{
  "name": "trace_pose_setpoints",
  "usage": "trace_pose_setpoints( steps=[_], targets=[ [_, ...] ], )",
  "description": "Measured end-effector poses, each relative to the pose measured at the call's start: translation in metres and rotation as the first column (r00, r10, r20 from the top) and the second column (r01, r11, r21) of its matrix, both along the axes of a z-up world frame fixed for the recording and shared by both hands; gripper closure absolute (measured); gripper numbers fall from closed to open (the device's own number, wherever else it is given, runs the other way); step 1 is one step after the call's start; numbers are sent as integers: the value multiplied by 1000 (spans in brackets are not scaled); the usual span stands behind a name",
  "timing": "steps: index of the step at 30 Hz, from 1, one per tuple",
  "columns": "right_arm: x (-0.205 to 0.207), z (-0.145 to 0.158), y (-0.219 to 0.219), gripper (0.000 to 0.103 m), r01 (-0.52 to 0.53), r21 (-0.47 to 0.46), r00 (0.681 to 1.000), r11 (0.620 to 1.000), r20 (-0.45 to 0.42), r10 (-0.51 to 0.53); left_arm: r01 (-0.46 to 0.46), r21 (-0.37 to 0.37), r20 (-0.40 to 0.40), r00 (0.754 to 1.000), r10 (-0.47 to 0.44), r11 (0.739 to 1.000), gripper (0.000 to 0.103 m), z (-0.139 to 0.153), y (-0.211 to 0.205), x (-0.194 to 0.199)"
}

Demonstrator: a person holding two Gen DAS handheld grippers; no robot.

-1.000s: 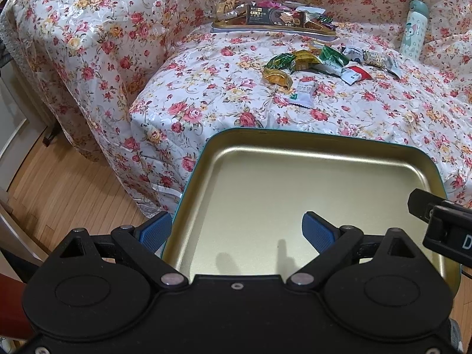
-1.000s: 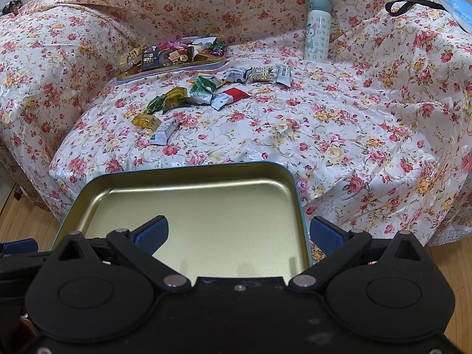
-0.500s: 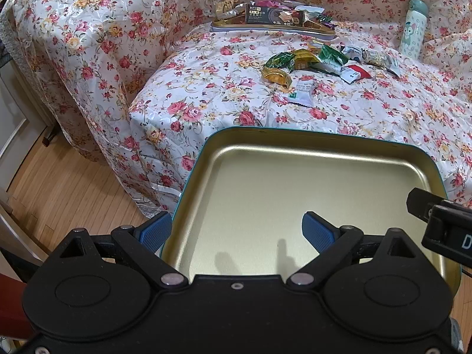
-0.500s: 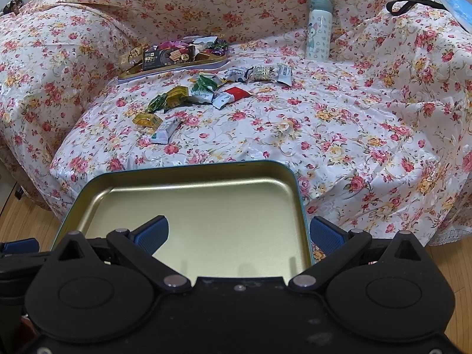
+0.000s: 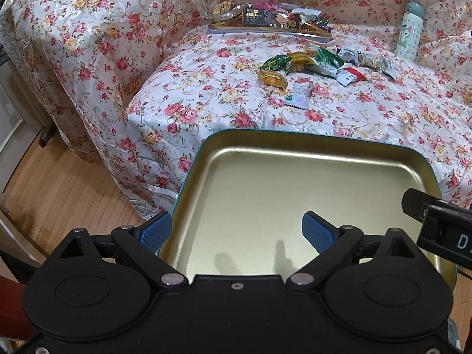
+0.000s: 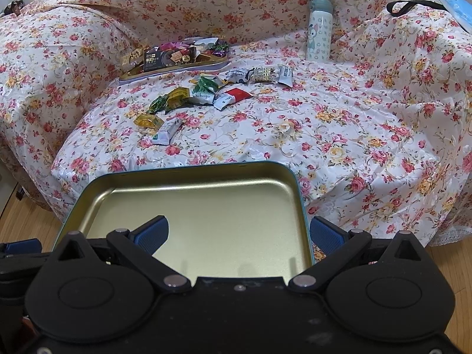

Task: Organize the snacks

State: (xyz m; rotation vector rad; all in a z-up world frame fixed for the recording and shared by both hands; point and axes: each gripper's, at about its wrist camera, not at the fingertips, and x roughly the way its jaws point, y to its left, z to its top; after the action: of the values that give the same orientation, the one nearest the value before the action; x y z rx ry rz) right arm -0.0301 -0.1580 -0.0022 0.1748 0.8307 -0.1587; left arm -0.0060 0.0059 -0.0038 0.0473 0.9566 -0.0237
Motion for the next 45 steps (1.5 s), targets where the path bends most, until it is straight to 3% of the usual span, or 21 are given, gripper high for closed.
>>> trace_pose_setpoints(
  steps=[11, 20, 27, 37, 45],
  targets=[
    [-2, -1, -3, 0, 2, 7, 1000, 1000, 30, -2, 4, -79, 9, 1000, -3, 997, 14, 3, 7, 2],
    [16, -17, -23, 3, 28, 51, 999, 998, -39, -26, 14, -38, 31, 999, -12, 999, 14, -1, 5, 21],
    [38, -19, -44, 7, 64, 57, 997, 996, -54, -61, 41, -53, 61, 997, -38, 998, 14, 5, 8, 55],
    [95, -17, -72, 11, 98, 54, 995, 994, -31, -97, -8, -35, 96, 995, 11, 999, 14, 5, 13, 121],
    [153, -18, -81, 11, 78, 61, 997, 995, -24, -76, 61, -24, 72, 996, -60, 998, 14, -10, -9, 171]
  ],
)
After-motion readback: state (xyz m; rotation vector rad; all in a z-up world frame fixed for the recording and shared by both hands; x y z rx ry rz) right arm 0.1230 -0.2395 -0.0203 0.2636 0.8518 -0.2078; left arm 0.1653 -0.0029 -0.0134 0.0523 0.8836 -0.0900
